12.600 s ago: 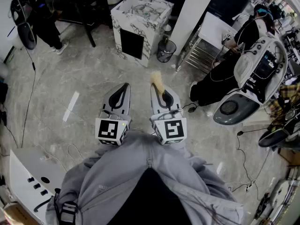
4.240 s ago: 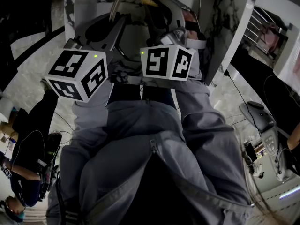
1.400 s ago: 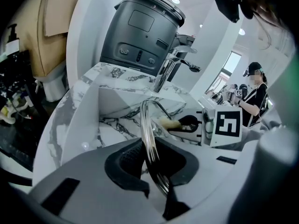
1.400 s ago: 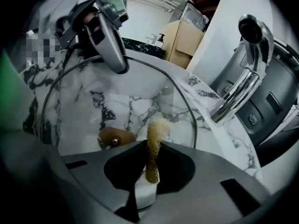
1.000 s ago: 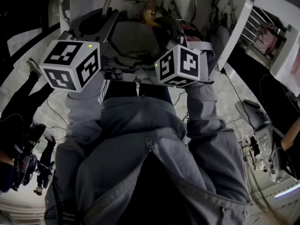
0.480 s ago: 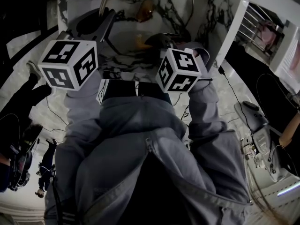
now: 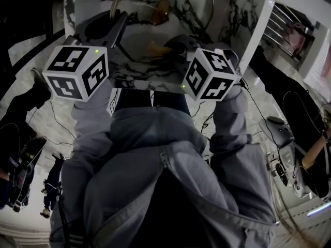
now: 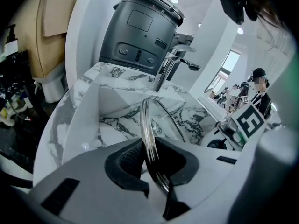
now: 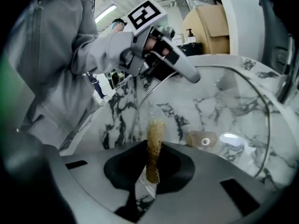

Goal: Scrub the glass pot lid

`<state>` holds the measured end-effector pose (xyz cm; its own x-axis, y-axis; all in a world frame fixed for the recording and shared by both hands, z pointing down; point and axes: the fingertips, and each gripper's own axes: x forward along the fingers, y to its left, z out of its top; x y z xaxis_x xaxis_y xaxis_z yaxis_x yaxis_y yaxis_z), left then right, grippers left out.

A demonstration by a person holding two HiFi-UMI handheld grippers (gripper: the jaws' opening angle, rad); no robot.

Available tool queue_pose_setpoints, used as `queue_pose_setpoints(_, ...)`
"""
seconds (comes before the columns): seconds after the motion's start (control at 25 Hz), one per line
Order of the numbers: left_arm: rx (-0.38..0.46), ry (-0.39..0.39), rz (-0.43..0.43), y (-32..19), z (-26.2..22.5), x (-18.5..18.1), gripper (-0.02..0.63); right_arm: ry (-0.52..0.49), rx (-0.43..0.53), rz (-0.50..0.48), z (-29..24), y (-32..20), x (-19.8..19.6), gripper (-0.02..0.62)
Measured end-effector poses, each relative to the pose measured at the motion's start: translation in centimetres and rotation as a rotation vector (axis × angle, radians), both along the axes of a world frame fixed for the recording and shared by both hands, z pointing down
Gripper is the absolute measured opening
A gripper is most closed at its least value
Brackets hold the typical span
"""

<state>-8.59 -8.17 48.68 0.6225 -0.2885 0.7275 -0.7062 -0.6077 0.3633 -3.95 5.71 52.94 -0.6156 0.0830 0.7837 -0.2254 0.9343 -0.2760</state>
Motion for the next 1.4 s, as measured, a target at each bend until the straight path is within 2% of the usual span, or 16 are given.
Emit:
queue_pose_setpoints(0.12,-0.004,0.0,0.002,0.1,0.2,-0.1,0.071,0.059,0.12,0.151,-1.2,-4.2,3.1,0.054)
queue_pose_setpoints(0.24,-0.002,0.0,0.003,0.1,0.2,-0.2,0.071,0.152,0.239,0.325,-2.2,-8.3,7.4,0.054)
queue_pose_setpoints(0.32,-0.001,0.0,0.005,0.1,0.1,-0.1,0.071,0.222,0.311,0.408,-2.7,-10.5,10.0,0.054)
queue_pose_setpoints(0.44,-0.004,-0.003,0.007,0.1,0.2,-0.1,0.071,0.319,0.418,0.466,-3.1,-13.1,12.5,0.054)
queue_pose_setpoints(0.6,-0.008,-0.006,0.006,0.1,0.3,-0.1,0.071,0.409,0.521,0.473,-2.2,-15.6,13.0,0.054)
queue_pose_setpoints(0.84,-0.011,-0.006,0.009,0.0,0.5,-0.1,0.072,0.506,0.517,0.505,1.5,-16.9,12.8,0.054)
queue_pose_setpoints(1.08,-0.024,-0.021,-0.002,-0.1,0.8,-0.5,0.077,0.544,0.516,0.443,4.0,-16.8,12.1,0.054)
queue_pose_setpoints(1.4,-0.037,-0.023,-0.015,0.0,1.1,-0.6,0.08,0.588,0.395,0.358,5.9,-13.0,11.5,0.055)
